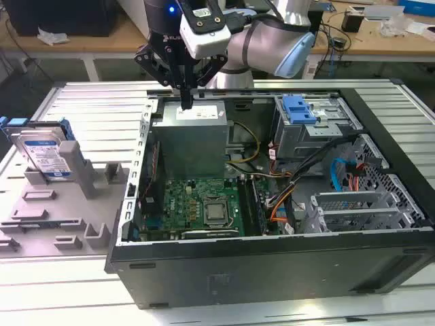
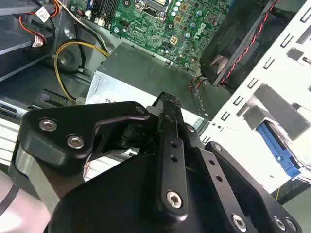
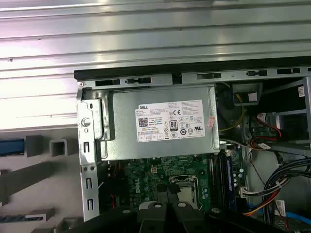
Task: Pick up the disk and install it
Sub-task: 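Reach for the disk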
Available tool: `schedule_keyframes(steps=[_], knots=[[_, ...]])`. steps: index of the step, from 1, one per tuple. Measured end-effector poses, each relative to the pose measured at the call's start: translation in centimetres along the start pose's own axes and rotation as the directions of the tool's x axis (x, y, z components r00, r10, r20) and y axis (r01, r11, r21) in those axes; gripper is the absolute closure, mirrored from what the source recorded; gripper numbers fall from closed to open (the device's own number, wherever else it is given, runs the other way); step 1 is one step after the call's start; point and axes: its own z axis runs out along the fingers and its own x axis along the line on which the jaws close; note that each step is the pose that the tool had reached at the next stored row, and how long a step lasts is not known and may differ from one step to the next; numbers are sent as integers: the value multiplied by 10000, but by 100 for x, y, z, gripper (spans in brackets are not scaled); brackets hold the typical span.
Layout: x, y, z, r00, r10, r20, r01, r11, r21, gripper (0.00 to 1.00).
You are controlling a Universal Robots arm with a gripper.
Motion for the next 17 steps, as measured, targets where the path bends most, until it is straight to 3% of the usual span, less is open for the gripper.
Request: schedule_keyframes(steps=[12, 17], knots=[[0, 0, 0, 10000, -1, 0, 1, 10000, 0, 89], [54, -4, -1, 10000, 3, 1, -3, 10000, 0, 89]])
